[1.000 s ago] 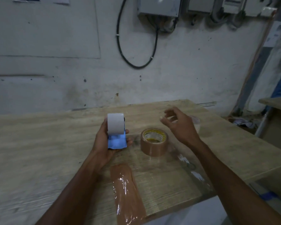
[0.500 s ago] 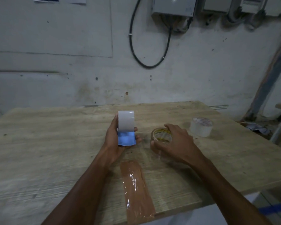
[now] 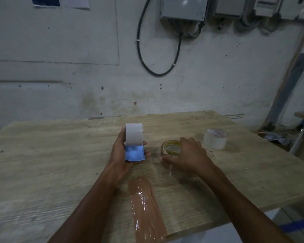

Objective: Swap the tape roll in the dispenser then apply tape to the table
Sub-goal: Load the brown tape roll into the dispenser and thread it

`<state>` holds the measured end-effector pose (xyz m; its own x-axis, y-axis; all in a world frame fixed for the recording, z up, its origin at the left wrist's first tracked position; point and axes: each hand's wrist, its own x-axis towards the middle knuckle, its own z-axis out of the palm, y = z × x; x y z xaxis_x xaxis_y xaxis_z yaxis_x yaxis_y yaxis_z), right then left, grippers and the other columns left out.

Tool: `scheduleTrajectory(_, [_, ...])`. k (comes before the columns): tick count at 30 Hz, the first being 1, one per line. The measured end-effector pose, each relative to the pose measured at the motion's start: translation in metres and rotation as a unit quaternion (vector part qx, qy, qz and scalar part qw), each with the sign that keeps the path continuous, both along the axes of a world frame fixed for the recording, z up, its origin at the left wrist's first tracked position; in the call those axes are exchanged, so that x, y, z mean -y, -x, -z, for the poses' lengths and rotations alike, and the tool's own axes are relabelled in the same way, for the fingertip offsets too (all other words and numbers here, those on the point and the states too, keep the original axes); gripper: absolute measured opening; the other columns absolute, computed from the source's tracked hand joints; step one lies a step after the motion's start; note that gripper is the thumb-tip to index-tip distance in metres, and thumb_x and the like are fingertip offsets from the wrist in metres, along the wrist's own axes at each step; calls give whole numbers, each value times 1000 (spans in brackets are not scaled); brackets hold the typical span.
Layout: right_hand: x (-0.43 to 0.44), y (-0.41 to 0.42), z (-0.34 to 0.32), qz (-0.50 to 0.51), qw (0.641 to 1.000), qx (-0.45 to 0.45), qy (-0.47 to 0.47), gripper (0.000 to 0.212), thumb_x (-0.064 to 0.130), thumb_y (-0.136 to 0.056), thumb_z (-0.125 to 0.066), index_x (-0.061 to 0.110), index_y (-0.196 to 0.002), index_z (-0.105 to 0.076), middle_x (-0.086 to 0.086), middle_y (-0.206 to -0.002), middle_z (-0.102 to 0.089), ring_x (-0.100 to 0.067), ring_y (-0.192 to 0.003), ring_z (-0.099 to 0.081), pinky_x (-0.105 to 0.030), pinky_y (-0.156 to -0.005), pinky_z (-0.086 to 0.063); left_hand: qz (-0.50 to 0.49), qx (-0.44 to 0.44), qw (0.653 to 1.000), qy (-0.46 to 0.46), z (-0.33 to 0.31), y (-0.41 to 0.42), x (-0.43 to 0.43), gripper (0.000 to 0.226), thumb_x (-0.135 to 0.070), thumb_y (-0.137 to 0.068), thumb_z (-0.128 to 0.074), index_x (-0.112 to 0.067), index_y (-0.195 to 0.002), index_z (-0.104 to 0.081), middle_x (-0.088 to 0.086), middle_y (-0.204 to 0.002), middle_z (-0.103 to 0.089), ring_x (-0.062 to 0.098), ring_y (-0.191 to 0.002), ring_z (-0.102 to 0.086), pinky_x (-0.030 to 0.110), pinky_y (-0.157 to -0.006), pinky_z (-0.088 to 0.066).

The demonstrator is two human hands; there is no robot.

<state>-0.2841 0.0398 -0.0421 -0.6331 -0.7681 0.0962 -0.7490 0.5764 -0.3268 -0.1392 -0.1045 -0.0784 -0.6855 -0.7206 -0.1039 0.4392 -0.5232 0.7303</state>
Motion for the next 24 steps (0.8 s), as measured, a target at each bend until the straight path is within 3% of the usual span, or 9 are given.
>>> scheduleTrajectory(4, [7, 3, -7, 7, 999, 38, 18, 90, 71, -62, -75, 13, -128, -56, -11, -132, -56, -27, -118, -53, -38, -94, -52, -15, -1, 1000, -15, 3, 0, 4, 69, -59, -87, -52, -4, -127, -61, 22, -101, -65, 31, -76, -66, 40, -58, -60])
scheduleTrajectory(7, [6, 11, -12, -21, 978, 165, 128, 76, 59, -59, -85, 16, -116, -60, 0, -108, -64, -17, -95, -63, -28, -67, -54, -16, -20, 999, -23, 0, 0, 3, 57, -56, -94, -47, -7, -115, -65, 23, -108, -63, 32, -86, -63, 41, -57, -61])
scheduleTrajectory(12, [26, 15, -5, -102, 843, 403, 341, 95, 56, -44, -92, 18, -126, -61, -2, -123, -66, -21, -108, -67, -48, -95, -56, -21, -57, 997, -39, 0, -1, 4, 49, -51, -98, -42, -8, -107, -66, 20, -122, -55, 28, -89, -60, 40, -60, -59])
scheduleTrajectory(14, [38, 11, -2, -134, 817, 418, 373, 94, 48, -47, -93, 19, -129, -58, -2, -126, -65, -23, -113, -65, -45, -95, -56, -18, -73, 996, -40, 2, -3, 8, 50, -51, -91, -56, -8, -115, -64, 20, -130, -51, 30, -97, -58, 44, -75, -57])
scheduleTrajectory(17, [51, 7, 6, -177, 795, 417, 404, 88, 36, -52, -91, 21, -132, -56, -1, -130, -64, -23, -119, -62, -42, -92, -58, -19, -74, 997, -27, 1, -3, 9, 85, -49, -59, -88, -5, -126, -58, 19, -131, -54, 34, -113, -52, 50, -103, -41])
scheduleTrajectory(18, [53, 7, 9, -184, 789, 417, 411, 88, 34, -53, -90, 21, -134, -55, -1, -131, -63, -23, -121, -61, -43, -94, -57, -38, -69, 997, -23, 0, -3, 9, 77, -49, -65, -85, -6, -124, -59, 17, -125, -60, 33, -112, -54, 51, -104, -41])
scheduleTrajectory(20, [58, 8, 16, -199, 765, 434, 432, 88, 29, -53, -89, 19, -134, -55, -2, -132, -63, -27, -124, -59, -46, -98, -53, -47, -73, 996, -26, 3, -3, 14, 64, -54, -89, -61, -5, -129, -60, 18, -124, -60, 35, -112, -56, 52, -97, -48])
scheduleTrajectory(22, [59, 10, 18, -218, 738, 452, 450, 88, 20, -53, -87, 15, -134, -55, -7, -133, -62, -29, -124, -57, -46, -98, -51, -43, -95, 994, -41, 3, -3, 17, 60, -55, -96, -47, -7, -129, -60, 18, -129, -52, 34, -109, -55, 47, -80, -54])
scheduleTrajectory(24, [59, 9, 18, -246, 717, 472, 450, 91, 12, -52, -85, 10, -137, -51, -13, -136, -59, -25, -121, -58, -41, -93, -51, -46, -111, 992, -49, 5, -3, 19, 56, -54, -97, -43, -12, -131, -55, 15, -133, -46, 32, -114, -48, 44, -78, -50])
